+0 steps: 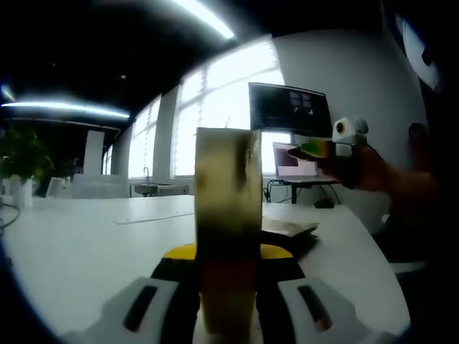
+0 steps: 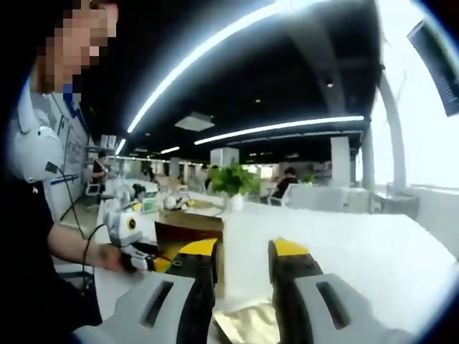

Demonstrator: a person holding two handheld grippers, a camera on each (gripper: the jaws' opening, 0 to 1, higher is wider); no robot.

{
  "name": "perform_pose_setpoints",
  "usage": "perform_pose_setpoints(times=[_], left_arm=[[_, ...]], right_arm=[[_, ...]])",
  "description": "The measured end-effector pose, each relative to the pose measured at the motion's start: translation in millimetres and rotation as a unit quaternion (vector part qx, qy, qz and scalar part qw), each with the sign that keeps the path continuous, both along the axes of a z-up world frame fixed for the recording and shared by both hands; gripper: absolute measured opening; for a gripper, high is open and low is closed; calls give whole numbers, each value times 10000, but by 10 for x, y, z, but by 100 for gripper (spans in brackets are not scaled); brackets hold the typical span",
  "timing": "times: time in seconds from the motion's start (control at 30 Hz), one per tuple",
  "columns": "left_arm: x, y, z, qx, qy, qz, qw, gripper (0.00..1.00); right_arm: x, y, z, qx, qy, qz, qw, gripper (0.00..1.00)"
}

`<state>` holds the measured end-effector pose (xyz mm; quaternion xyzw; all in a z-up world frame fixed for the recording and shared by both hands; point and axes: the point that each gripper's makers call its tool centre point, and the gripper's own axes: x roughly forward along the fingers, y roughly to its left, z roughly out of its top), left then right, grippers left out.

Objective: Extract single mask from mask box in order stack masks on table

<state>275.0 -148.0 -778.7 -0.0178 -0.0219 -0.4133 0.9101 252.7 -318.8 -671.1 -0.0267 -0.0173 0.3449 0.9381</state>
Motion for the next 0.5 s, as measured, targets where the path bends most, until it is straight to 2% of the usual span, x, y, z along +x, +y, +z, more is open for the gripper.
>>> perform_pose_setpoints(times=[0.27, 0.33, 0.4, 0.5], left_arm=[[-2, 0, -2, 0, -2, -9, 10000, 31], [-2, 0, -3, 3, -5, -11, 10000, 31], [-4, -2, -4, 8, -9, -15, 10000, 31], [-13, -12, -2, 22, -22, -18, 10000, 31]], right_arm=[[125, 199, 242, -475, -179, 362, 9981, 25], [141, 282, 287, -624, -205, 516, 9965, 25], [152, 377, 331, -619, -160, 753, 9951, 25], [198, 498, 333, -1106, -191, 949, 9891, 25]])
